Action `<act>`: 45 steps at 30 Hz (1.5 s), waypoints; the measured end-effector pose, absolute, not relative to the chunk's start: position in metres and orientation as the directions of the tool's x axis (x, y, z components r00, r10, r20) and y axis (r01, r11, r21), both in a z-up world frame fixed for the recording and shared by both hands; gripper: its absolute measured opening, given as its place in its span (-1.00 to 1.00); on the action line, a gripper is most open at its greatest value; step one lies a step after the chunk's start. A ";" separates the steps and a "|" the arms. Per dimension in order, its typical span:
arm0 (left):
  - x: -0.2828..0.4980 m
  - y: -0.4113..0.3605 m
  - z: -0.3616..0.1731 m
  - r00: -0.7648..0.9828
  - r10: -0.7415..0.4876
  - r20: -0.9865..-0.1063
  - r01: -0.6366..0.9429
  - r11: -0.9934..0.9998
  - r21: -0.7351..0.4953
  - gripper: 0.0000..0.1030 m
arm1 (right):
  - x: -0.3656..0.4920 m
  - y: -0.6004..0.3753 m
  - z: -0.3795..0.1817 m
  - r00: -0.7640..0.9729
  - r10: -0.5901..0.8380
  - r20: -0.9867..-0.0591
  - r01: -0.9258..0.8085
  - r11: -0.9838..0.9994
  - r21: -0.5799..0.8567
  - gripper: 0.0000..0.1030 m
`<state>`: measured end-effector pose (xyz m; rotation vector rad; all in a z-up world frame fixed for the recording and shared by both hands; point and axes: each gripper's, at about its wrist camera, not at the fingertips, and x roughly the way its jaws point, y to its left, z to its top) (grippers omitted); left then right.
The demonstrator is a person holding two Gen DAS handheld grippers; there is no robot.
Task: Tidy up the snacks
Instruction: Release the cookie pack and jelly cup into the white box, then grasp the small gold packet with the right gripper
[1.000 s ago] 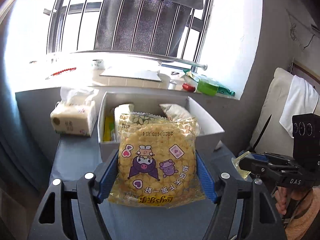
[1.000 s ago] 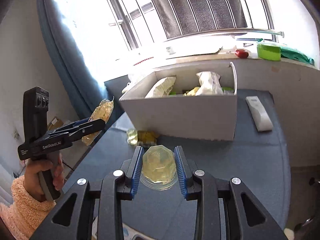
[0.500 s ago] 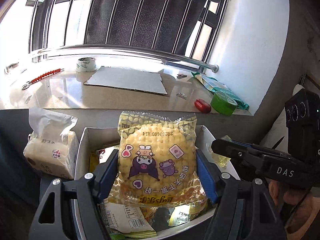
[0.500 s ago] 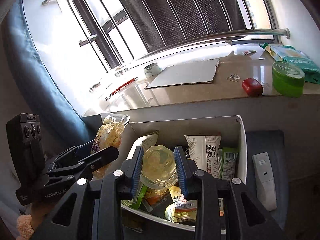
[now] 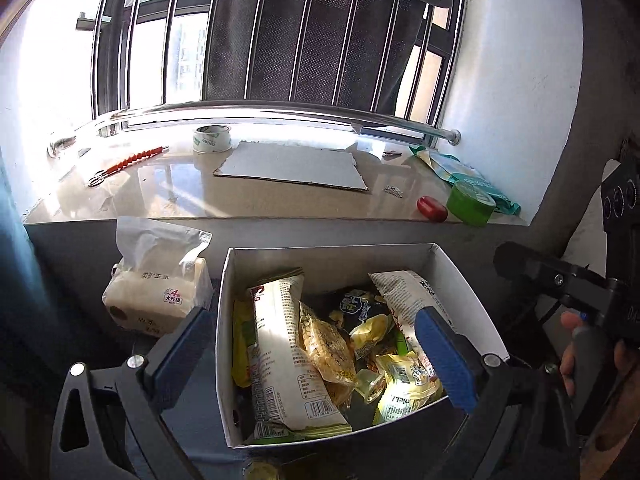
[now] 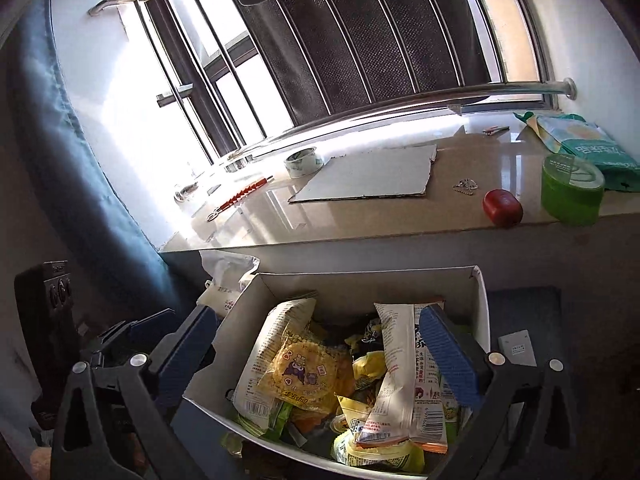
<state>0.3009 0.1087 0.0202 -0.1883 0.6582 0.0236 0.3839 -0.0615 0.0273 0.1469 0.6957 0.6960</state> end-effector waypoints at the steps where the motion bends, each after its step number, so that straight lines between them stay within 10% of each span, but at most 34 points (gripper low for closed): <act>1: 0.292 0.108 0.023 0.799 -0.037 -0.600 -0.078 0.983 -0.164 1.00 | 0.377 -0.064 0.029 0.556 0.638 -0.533 -0.545 0.764 0.346 1.00; 24: 0.032 0.023 -0.072 0.822 -0.070 -0.565 -0.054 0.978 -0.200 1.00 | 0.134 -0.148 -0.075 0.511 0.684 -0.522 -0.615 0.714 0.335 1.00; 45: 0.005 0.083 -0.086 0.820 0.040 -0.571 -0.233 0.934 -0.270 1.00 | 0.228 -0.001 -0.115 0.389 0.559 -0.732 -0.639 0.736 0.223 1.00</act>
